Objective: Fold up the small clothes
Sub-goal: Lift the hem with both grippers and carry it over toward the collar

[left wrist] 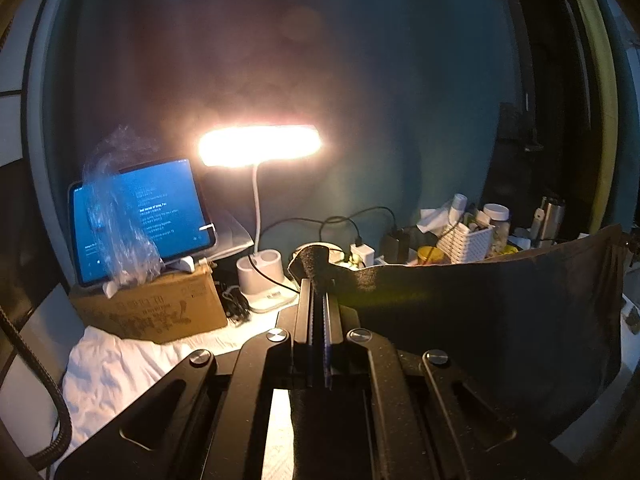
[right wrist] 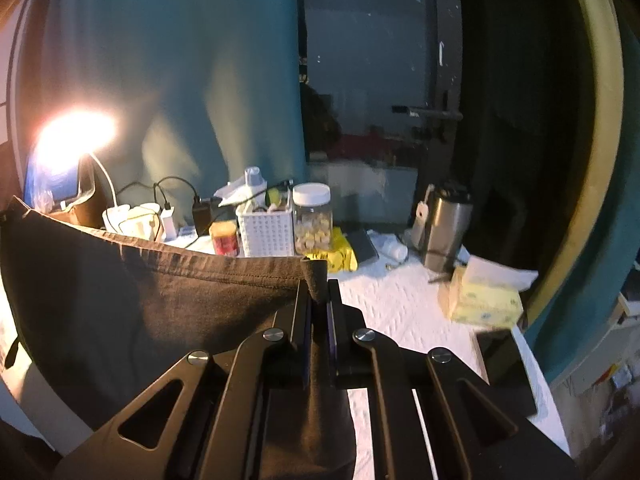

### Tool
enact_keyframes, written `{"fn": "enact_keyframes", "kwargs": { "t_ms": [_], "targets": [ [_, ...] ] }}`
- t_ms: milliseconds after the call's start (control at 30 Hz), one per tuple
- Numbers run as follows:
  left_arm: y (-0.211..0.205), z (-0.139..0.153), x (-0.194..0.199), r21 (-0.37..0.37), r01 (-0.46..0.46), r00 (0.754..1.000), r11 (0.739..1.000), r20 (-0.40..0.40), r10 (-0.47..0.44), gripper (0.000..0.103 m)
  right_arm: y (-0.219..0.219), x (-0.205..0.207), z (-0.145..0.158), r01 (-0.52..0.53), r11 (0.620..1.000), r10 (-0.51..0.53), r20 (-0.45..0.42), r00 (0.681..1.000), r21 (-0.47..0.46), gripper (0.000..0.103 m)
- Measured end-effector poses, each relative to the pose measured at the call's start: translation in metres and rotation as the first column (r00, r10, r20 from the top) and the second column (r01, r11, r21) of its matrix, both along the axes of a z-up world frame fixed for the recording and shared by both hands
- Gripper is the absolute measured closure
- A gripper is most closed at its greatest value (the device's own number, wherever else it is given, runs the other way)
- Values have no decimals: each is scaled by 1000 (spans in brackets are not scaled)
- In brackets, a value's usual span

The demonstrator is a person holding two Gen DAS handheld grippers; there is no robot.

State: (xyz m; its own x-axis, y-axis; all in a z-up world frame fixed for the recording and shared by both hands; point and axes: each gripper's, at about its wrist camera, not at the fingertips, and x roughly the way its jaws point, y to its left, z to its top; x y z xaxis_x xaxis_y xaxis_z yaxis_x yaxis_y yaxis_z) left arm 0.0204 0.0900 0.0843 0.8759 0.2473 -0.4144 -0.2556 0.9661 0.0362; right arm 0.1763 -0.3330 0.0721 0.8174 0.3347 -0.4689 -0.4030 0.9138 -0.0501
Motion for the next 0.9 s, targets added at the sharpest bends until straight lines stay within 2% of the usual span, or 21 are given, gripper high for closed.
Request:
{"fn": "enact_keyframes", "kwargs": {
  "t_ms": [400, 600, 900],
  "targets": [
    [21, -4, 48, -16, -2, 1000, 1000, 11, 3, 101, 24, 47, 11, -31, 999, 32, 37, 999, -8, 96],
    [38, -9, 72, -27, -16, 1000, 999, 10, 17, 101, 37, 74, 3, -41, 999, 42, 29, 999, -30, 96],
    [60, -29, 110, -37, -39, 999, 999, -33, 38, 101, 60, 123, -15, -58, 996, 58, -8, 998, -62, 96]
  ]
}}
